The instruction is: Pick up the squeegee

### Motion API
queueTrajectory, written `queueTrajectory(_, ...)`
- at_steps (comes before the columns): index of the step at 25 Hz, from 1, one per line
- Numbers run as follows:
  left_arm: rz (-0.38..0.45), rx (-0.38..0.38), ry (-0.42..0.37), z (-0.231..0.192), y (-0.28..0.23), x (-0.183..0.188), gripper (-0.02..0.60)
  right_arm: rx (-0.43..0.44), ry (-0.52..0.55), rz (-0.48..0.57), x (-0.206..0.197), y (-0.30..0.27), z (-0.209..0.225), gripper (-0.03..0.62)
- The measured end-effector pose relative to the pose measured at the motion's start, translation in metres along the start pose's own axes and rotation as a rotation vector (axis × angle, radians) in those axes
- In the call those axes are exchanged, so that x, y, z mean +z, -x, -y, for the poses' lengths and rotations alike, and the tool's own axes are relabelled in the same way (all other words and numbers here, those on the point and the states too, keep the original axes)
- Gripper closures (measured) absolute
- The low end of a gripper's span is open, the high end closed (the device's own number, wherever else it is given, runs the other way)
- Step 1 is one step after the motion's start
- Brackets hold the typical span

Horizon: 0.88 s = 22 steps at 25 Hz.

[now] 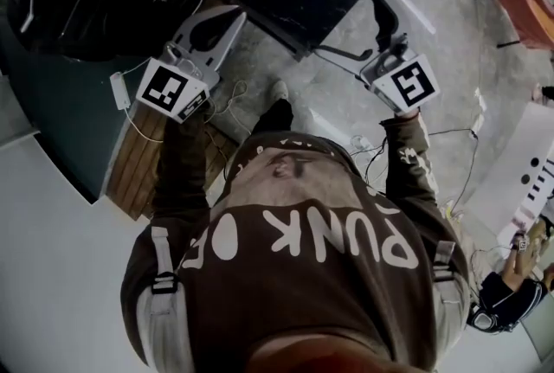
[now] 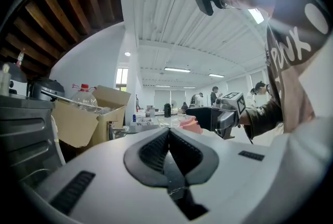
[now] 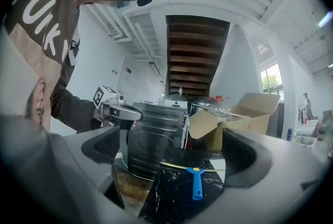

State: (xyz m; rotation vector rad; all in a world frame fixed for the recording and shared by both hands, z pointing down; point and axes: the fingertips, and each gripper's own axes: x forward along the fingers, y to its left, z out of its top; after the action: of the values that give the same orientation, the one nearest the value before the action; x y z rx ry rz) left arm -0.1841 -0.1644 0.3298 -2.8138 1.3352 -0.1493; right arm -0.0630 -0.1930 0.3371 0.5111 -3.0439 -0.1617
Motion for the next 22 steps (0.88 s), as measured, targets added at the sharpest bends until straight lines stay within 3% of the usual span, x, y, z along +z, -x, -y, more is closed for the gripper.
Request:
queueTrajectory(12, -0.007, -0.051, 0.02, -0.054, -0.032, -0.014, 0.578, -0.049, -0.016, -0.038, -0.023, -0.056, 0.055, 0.0)
queueTrajectory(22, -0.035, -0.011, 0.026, -0.084, -0.067, -0.022, 0.578, -0.035, -0.041, -0.101, -0.071, -0.089, 0.108, 0.0)
